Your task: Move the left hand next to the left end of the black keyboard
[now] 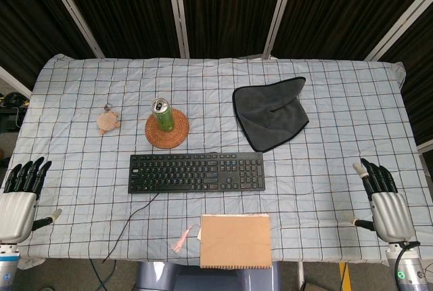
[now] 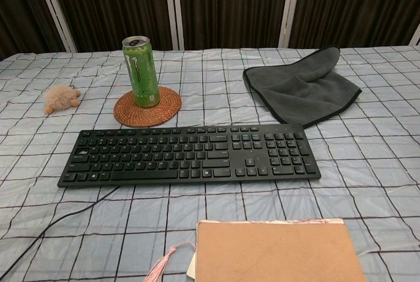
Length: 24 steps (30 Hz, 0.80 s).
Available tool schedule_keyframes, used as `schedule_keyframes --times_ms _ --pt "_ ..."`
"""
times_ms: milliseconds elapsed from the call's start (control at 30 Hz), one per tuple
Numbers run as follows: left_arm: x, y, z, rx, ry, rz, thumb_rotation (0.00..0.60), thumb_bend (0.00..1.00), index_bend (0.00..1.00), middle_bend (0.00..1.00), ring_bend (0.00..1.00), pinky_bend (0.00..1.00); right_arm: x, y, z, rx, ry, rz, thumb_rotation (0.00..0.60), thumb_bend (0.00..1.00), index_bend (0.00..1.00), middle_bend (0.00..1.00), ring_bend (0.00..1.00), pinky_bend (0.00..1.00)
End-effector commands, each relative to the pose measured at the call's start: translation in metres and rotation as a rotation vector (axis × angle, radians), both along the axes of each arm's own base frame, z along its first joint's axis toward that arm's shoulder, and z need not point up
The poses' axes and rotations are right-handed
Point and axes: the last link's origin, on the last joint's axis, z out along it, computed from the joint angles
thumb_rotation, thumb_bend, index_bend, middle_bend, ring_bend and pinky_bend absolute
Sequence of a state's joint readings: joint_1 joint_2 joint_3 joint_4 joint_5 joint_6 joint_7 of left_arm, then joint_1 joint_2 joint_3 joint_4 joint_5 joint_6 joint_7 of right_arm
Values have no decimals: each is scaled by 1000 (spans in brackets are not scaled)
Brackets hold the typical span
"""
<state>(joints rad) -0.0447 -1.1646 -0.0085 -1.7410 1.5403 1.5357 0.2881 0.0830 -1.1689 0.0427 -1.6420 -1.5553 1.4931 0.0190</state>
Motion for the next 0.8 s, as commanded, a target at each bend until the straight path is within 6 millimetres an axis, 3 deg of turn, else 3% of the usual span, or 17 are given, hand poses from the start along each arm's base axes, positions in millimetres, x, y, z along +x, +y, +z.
schedule_keyframes --times_ms 33,400,467,533,600,733,800 --pt "0 1 0 -3 -2 0 600 0 0 0 0 0 0 -1 0 0 0 -4 600 40 57 0 0 0" --pt "3 6 -5 -34 11 1 600 9 0 0 0 0 -2 -1 0 7 -7 -14 600 39 57 0 0 0" --pt "7 9 -6 -41 10 -5 600 55 0 0 0 0 -2 0 1 6 -10 -14 600 39 57 0 0 0" --pt "14 14 -7 -50 8 -23 600 165 0 6 5 17 -1 0 1 8 -13 -15 600 38 57 0 0 0" --pt "20 18 -8 -55 16 -36 600 296 0 105 89 104 -1 0 0 10 -13 -15 600 40 57 0 0 0" --pt "34 31 -14 -78 38 -73 600 594 0 602 491 366 -1 0 0 9 -12 -16 600 38 56 0 0 0" --pt "41 39 -19 -115 33 -66 600 637 0 736 603 420 -1 0 0 9 -14 -19 600 38 57 0 0 0"
